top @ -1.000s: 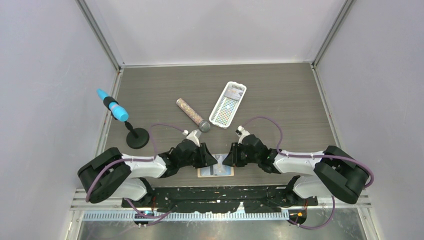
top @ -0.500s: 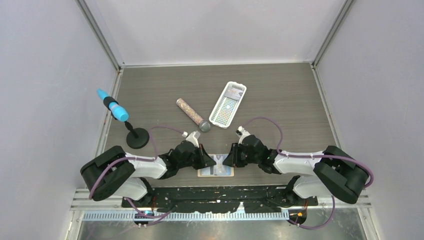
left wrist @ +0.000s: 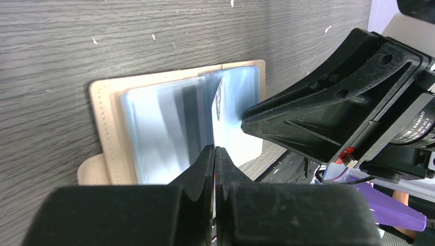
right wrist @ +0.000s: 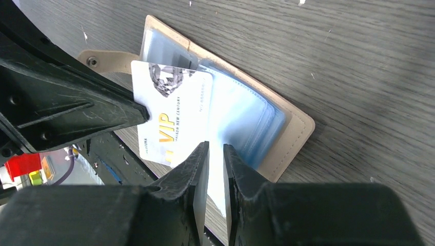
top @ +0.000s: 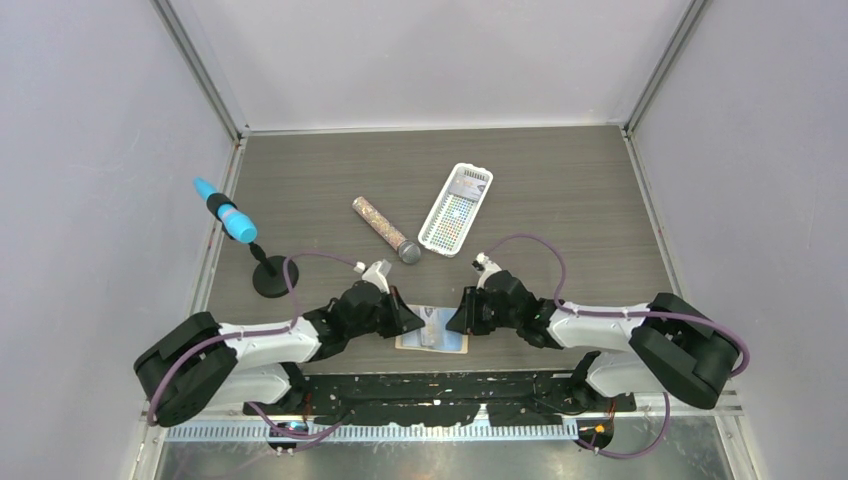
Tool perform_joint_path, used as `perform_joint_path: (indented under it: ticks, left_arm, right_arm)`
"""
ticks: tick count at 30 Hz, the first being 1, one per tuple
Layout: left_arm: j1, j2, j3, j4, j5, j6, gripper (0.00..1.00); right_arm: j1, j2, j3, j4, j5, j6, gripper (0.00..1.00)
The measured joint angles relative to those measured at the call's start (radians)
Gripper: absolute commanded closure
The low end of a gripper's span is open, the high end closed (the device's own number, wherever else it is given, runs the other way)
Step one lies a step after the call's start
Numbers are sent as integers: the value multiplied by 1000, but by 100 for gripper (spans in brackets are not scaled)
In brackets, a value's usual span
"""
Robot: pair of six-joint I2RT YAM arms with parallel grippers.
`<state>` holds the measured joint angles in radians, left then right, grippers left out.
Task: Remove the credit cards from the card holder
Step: Remove the credit card from the card holder.
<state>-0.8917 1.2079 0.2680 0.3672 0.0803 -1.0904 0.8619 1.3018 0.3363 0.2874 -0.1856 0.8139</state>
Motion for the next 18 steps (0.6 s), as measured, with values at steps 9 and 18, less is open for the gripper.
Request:
perform_joint_path:
  ticks: [9,18]
  left_arm:
    - [15,-166,-1,-158,-36,51,100]
    - [17,-380,95,-460,-79,208,100]
  right_arm:
    - [0,-73,26,-126,22,-74,72]
    - [-2,-288,219,-372,-2,-331,64]
